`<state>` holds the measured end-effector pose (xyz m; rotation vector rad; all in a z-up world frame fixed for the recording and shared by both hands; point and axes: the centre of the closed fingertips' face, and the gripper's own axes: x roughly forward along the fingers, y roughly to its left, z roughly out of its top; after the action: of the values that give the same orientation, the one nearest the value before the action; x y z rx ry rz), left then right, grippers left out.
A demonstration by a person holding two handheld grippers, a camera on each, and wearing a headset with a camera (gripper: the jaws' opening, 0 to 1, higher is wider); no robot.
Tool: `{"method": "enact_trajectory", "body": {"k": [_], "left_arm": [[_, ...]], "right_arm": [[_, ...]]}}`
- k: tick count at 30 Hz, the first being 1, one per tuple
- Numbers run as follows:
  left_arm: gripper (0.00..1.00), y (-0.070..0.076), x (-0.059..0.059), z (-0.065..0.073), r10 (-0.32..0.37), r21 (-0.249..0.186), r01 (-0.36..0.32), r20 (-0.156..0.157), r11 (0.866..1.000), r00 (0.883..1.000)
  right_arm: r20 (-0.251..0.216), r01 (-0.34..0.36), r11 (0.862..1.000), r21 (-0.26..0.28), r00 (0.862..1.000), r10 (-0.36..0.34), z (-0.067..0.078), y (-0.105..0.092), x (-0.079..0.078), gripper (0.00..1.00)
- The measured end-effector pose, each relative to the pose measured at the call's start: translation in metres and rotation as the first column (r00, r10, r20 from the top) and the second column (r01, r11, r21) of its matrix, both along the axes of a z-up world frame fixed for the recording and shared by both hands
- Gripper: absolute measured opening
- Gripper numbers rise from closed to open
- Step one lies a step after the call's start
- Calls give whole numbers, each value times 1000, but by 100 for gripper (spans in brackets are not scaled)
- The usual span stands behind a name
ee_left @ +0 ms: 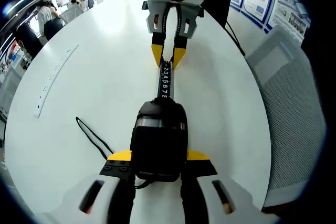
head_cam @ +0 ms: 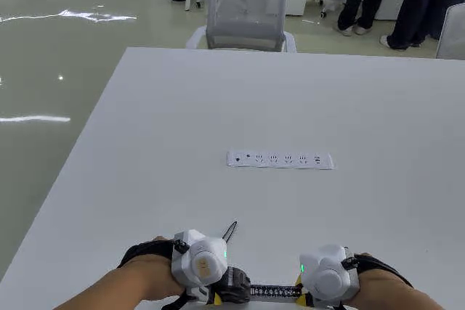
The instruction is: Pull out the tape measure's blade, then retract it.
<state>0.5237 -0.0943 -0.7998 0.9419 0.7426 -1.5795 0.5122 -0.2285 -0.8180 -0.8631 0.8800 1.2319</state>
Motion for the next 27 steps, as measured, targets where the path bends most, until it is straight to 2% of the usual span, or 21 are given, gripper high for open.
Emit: {"method": "enact_trajectory", "body": {"k": [15, 27], "left_arm": [[29, 0, 1, -2, -1, 4, 1, -4, 1000, 1000], [29, 0, 2, -1, 2, 7, -2, -7, 1000, 1000]], "right_arm": [[22, -6, 1000, -17, 1000, 6, 1, -11, 0, 12], [15, 9, 1000, -17, 1000, -9, 1, -17, 0, 12]]}}
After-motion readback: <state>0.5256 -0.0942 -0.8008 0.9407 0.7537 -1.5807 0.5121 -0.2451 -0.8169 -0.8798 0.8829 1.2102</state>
